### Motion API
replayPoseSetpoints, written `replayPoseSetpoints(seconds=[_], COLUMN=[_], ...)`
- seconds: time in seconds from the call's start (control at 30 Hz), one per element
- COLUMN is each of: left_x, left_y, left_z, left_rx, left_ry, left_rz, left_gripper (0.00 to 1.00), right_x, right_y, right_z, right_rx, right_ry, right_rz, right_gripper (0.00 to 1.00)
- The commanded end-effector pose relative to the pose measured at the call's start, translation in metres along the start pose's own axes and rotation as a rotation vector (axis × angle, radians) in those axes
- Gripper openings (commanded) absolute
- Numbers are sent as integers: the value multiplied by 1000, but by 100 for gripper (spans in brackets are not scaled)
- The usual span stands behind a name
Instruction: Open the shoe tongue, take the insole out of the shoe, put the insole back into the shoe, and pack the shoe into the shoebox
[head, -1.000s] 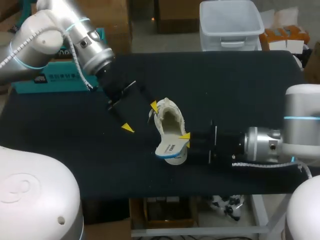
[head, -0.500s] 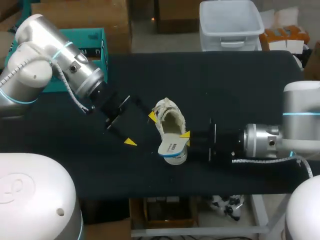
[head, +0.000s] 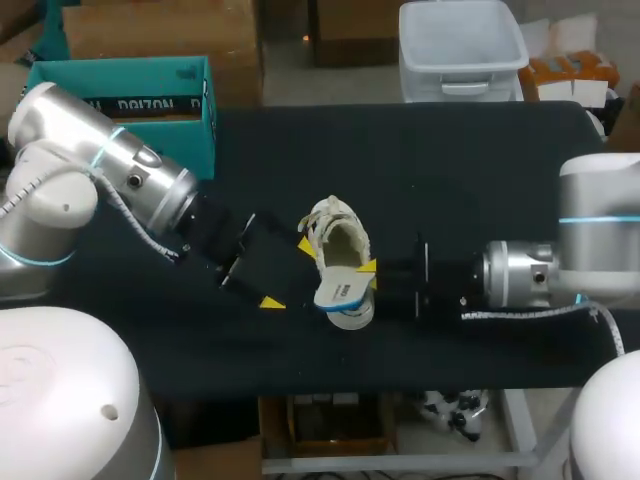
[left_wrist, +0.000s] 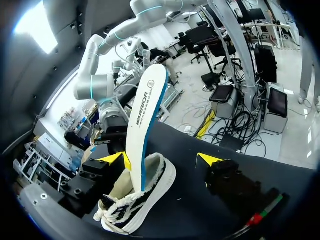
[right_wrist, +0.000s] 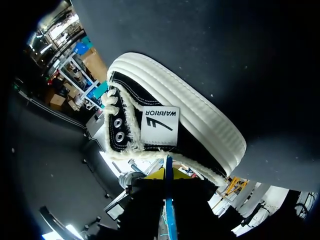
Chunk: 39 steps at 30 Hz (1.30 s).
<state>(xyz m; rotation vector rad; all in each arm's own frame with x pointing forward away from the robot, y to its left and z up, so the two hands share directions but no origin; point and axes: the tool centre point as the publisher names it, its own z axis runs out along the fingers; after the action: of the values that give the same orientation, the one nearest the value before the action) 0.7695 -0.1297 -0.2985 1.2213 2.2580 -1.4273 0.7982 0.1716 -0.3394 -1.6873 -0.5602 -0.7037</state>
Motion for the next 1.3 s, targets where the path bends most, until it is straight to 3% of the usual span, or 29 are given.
replayPoseSetpoints(seconds=[0.03, 0.07, 0.17, 0.3, 0.53, 0.6, 0.67, 0.73, 0.77, 1.3], left_x=[-1, -2, -5, -12, -23, -25, -26, -27, -28, -39], left_y=[13, 14, 16, 22, 30, 31, 31, 32, 32, 43], left_z=[18, 20, 24, 31, 36, 37, 37, 38, 39, 46], left_rx=[18, 20, 24, 10, 7, 9, 12, 13, 11, -18], left_ry=[-193, -205, -239, -278, -300, -302, -303, -297, -288, -172], left_rz=[-2, -1, 4, 3, -2, -4, -3, -4, -4, 20], left_gripper=[55, 47, 38, 44, 42, 37, 29, 2, 0, 0], right_x=[0, 0, -1, -2, -2, -2, -2, -2, -2, -7], right_y=[-1, -2, -1, -1, -1, -1, 0, 0, 0, 3], right_z=[-1, -2, -2, -1, 1, 2, 2, 2, 2, 10], right_rx=[0, -1, 1, 11, 19, 21, 21, 21, 20, 16], right_ry=[1, 3, 7, 10, 7, 6, 7, 7, 7, 18], right_rz=[0, -1, -1, -1, -1, 0, 0, 1, 1, -1], right_gripper=[0, 0, 0, 0, 0, 0, 0, 0, 0, 0])
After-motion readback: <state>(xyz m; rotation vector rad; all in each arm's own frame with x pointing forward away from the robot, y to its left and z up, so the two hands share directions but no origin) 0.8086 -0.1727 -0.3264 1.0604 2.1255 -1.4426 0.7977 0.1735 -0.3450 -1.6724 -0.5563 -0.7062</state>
